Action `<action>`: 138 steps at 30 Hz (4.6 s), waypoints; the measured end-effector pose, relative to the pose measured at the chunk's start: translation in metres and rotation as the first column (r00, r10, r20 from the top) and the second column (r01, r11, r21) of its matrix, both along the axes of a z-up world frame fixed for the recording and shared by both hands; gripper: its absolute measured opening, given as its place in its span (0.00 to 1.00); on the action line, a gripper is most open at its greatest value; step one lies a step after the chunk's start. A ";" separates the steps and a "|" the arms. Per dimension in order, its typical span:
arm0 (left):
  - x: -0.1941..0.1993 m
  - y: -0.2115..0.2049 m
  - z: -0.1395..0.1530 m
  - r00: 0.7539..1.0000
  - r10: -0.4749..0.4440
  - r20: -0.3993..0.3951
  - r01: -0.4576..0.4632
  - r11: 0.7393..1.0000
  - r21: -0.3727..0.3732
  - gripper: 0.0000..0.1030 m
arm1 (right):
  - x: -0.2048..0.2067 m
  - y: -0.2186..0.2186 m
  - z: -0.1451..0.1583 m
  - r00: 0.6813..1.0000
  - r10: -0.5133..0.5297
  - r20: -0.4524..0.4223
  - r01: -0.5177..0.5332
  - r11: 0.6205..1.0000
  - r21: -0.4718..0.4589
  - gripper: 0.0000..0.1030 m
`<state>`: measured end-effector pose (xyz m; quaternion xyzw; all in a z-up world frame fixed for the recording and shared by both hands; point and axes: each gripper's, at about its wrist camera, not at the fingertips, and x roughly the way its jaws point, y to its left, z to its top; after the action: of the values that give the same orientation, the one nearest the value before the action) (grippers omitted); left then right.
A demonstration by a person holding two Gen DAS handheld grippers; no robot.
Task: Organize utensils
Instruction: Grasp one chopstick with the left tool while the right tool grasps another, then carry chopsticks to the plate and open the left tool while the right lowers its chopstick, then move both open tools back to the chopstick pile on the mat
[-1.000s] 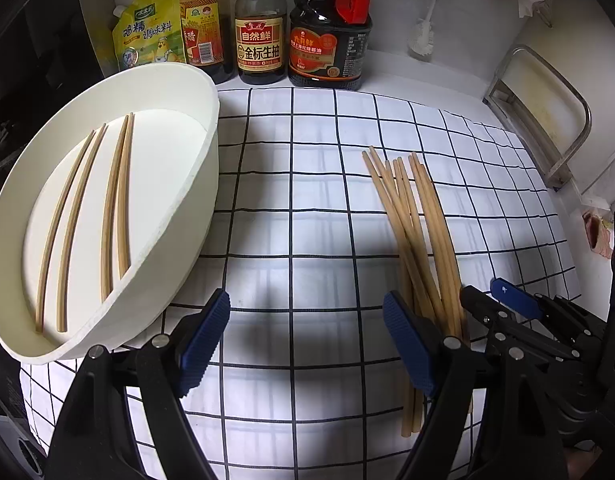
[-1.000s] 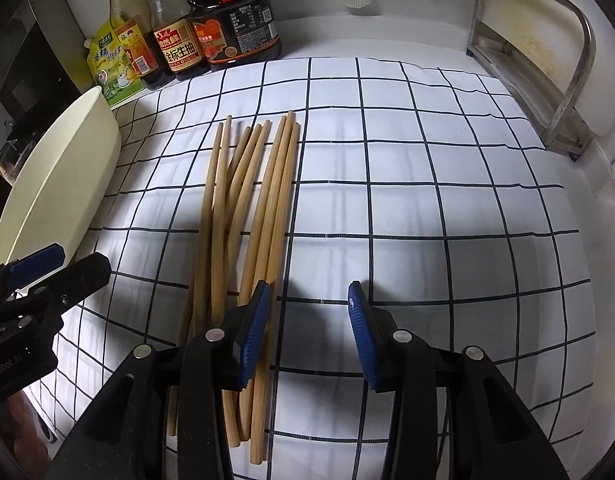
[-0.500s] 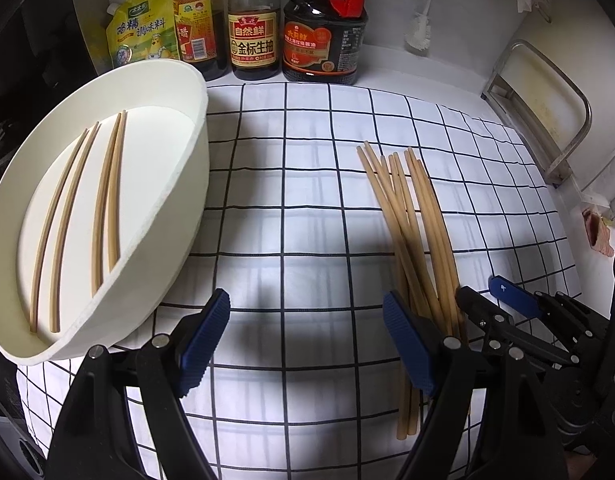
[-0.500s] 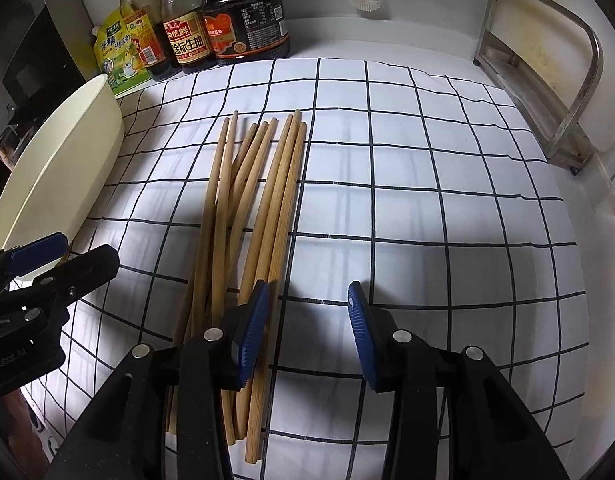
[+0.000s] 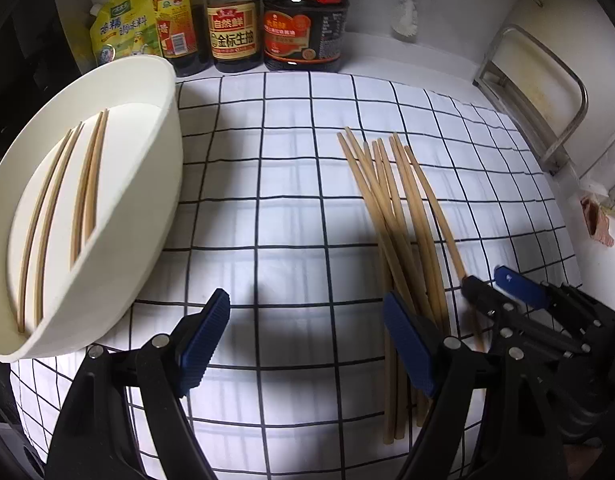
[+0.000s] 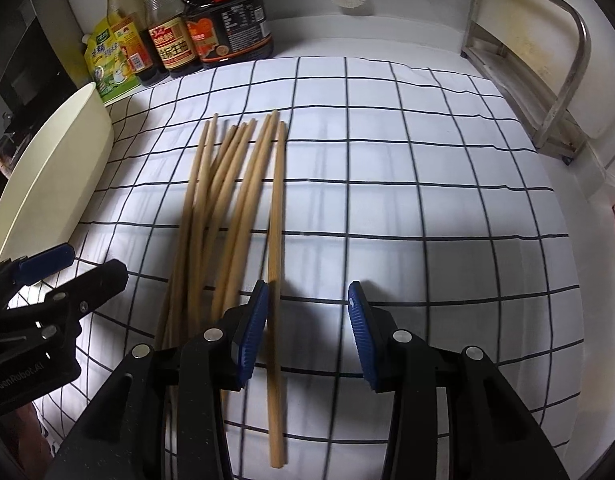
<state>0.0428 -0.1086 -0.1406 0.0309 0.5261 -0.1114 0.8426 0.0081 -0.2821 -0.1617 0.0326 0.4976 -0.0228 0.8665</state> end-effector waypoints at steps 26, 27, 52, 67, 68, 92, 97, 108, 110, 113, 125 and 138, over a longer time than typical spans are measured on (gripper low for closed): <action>0.002 -0.018 -0.022 1.000 -0.007 -0.016 0.008 0.999 0.053 0.79 | -0.006 -0.026 -0.002 0.999 -0.022 0.031 0.023 1.000 -0.011 0.38; 0.002 -0.018 -0.023 1.000 -0.008 -0.020 0.009 0.998 0.056 0.80 | -0.006 -0.025 -0.002 0.999 -0.020 0.032 0.020 1.000 -0.013 0.38; 0.006 -0.040 -0.018 0.996 -0.087 -0.017 0.088 0.995 0.049 0.07 | 0.001 -0.004 -0.002 0.996 0.083 0.039 -0.080 0.995 -0.059 0.06; 0.010 -0.040 0.012 0.994 -0.105 0.040 0.103 0.993 0.051 0.07 | -0.006 -0.018 0.021 0.997 0.016 0.075 -0.015 1.000 -0.020 0.06; 0.010 -0.039 0.015 0.994 -0.104 0.044 0.101 0.994 0.049 0.07 | -0.007 -0.019 0.024 0.997 0.012 0.078 -0.010 1.000 -0.018 0.06; 0.031 0.126 0.100 0.982 0.120 0.149 -0.116 0.993 -0.033 0.07 | 0.044 0.133 0.104 0.956 0.217 0.196 -0.231 0.972 0.050 0.06; 0.043 0.180 0.098 0.970 0.196 0.144 -0.193 0.981 -0.029 0.07 | 0.073 0.200 0.099 0.936 0.302 0.183 -0.321 0.943 0.088 0.06; 0.069 0.243 0.062 0.968 0.241 0.076 -0.240 0.971 -0.020 0.07 | 0.112 0.276 0.058 0.934 0.350 0.069 -0.357 0.926 0.123 0.06; 0.072 0.245 0.056 0.969 0.238 0.060 -0.237 0.971 -0.019 0.07 | 0.116 0.280 0.052 0.937 0.346 0.051 -0.350 0.928 0.124 0.06; 0.074 0.247 0.049 0.972 0.231 0.046 -0.231 0.973 -0.018 0.07 | 0.121 0.282 0.044 0.942 0.334 0.028 -0.335 0.933 0.128 0.06; 0.078 0.259 0.051 0.966 0.254 0.053 -0.252 0.967 -0.038 0.39 | 0.119 0.275 0.046 0.955 0.293 0.037 -0.296 0.947 0.127 0.09; 0.062 0.264 0.067 0.962 0.261 0.079 -0.258 0.965 -0.037 0.45 | 0.096 0.266 0.061 0.957 0.282 0.070 -0.289 0.950 0.122 0.10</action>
<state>0.1047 0.1549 -0.0733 -0.0446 0.4884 -0.0055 0.8715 0.1042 -0.0158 -0.1010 0.0179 0.4749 0.1362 0.8692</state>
